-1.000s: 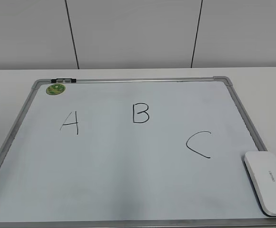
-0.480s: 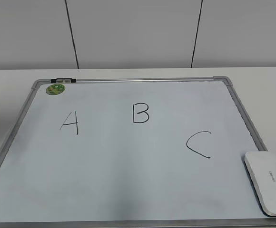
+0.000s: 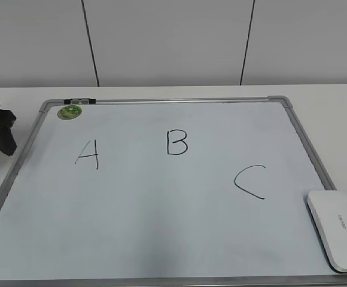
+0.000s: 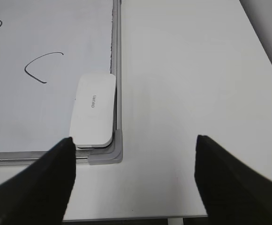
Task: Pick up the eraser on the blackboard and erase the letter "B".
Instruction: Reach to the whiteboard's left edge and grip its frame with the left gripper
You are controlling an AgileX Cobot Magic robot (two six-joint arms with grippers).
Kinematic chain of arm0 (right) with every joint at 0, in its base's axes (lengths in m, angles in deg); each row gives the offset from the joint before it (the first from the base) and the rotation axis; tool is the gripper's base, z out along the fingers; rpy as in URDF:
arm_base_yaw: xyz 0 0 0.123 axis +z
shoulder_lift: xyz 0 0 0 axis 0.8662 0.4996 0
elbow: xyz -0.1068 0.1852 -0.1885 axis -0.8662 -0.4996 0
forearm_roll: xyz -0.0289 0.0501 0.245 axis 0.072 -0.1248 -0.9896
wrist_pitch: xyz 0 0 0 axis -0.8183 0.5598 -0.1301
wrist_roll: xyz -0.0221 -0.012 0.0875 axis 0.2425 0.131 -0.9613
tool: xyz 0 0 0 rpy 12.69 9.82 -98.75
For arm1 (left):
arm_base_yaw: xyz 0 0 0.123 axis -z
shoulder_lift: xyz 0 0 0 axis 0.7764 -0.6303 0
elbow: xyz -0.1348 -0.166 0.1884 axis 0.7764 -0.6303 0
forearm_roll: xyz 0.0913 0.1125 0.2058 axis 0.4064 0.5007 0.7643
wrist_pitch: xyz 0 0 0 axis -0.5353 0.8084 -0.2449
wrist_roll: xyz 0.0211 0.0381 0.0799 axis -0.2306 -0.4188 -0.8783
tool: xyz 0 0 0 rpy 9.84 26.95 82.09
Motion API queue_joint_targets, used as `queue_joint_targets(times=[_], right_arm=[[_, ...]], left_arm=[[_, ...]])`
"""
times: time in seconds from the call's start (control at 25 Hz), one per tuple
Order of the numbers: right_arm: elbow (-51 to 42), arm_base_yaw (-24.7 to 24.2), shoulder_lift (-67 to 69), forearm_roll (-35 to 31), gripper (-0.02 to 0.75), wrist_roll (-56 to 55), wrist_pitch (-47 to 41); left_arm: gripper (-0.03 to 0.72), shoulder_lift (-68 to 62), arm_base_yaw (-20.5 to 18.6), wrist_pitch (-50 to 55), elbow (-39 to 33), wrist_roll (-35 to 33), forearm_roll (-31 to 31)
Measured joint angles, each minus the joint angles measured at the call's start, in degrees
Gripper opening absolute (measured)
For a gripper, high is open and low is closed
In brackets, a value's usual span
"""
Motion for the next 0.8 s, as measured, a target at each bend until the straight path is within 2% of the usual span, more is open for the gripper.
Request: queue_joint_targets(times=[0.4, 0.56, 0.8], right_arm=[[0.00, 0.00, 0.00, 0.00, 0.587, 0.00, -0.11], [0.00, 0.00, 0.00, 0.00, 0.587, 0.00, -0.11], [0.00, 0.00, 0.00, 0.00, 0.586, 0.00, -0.11]], left_arm=[[0.362, -9.38, -1.71, 2.26, 7.99, -3.43, -2.71], [0.326, -11.21, -2.11, 2.50, 8.89, -3.52, -2.85], [0.316, -13.75, -3.30, 2.50, 9.11, -3.52, -4.33]])
